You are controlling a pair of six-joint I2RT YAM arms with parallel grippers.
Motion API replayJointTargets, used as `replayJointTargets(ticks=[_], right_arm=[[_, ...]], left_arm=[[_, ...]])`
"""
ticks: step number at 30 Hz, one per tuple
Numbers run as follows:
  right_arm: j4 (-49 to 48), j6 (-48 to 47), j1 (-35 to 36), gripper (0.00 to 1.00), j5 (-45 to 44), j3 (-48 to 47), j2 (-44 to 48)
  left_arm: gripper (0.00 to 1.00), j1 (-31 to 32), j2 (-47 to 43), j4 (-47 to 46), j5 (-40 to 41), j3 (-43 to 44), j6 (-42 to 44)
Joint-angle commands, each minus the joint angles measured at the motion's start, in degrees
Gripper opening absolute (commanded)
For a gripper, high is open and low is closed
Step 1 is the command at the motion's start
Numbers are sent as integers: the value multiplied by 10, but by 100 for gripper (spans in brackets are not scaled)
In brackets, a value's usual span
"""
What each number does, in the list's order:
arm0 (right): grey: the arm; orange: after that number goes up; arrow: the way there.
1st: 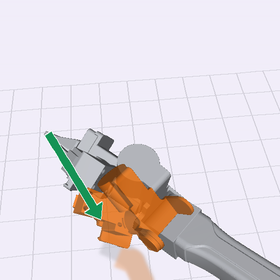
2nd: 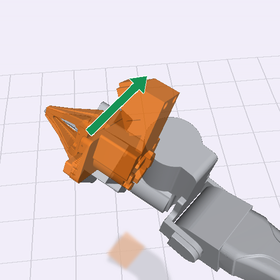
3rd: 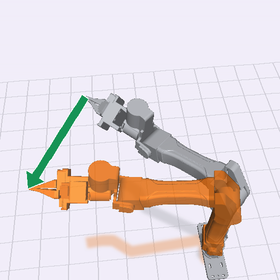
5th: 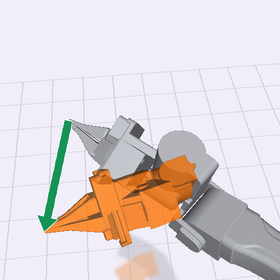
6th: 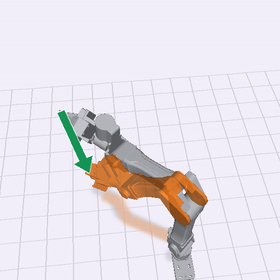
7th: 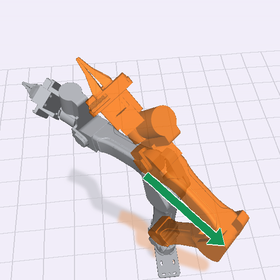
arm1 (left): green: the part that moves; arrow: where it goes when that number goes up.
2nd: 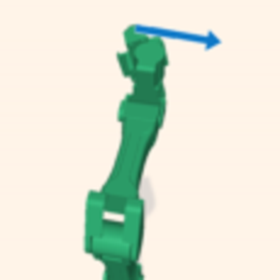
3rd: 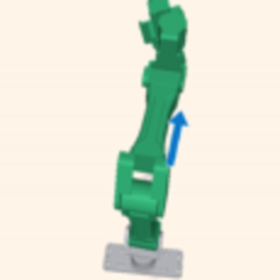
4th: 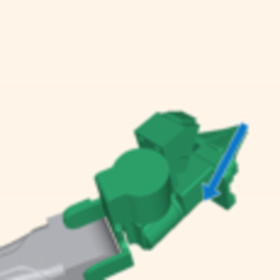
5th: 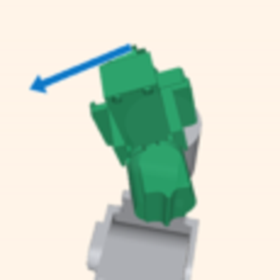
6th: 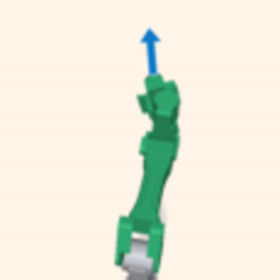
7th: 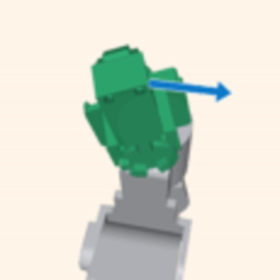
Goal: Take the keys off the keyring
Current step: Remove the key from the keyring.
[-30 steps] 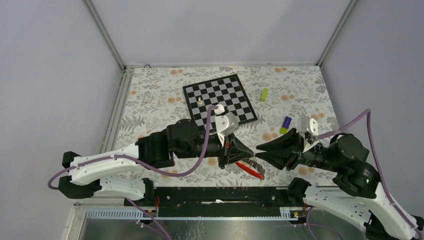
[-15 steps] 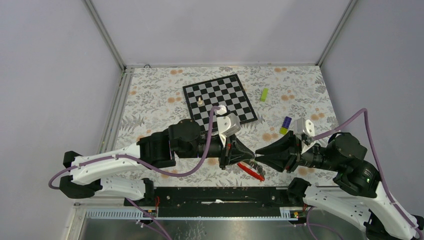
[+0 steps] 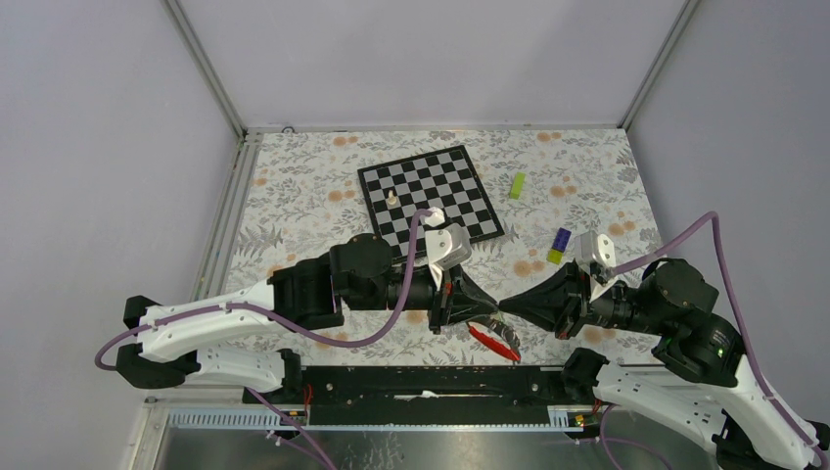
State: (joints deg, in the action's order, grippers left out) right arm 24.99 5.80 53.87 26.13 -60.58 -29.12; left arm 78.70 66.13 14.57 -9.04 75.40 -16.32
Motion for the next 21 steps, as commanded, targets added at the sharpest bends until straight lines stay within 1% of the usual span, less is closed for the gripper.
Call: replayJointTargets(ticks=[1, 6, 7, 9, 10, 16, 21], right_arm=[[-27, 4, 0, 0, 13, -2, -3], [-35, 5, 0, 0, 5, -2, 2], [-38, 6, 0, 0, 3, -2, 5], [-46, 9, 0, 0, -1, -1, 10], [-51, 10, 0, 0, -1, 0, 12], [-70, 23, 0, 0, 1, 8, 19], [-76, 24, 0, 0, 1, 10, 20]], left_arm=[[0, -1, -6, -39, 2, 25, 4], [0, -1, -8, -38, 9, 24, 4], [2, -1, -8, -38, 10, 23, 4], [8, -1, -9, -38, 10, 21, 3], [10, -1, -9, -38, 11, 21, 3], [13, -1, -7, -40, 10, 20, 1], [14, -1, -6, -40, 9, 20, 1]])
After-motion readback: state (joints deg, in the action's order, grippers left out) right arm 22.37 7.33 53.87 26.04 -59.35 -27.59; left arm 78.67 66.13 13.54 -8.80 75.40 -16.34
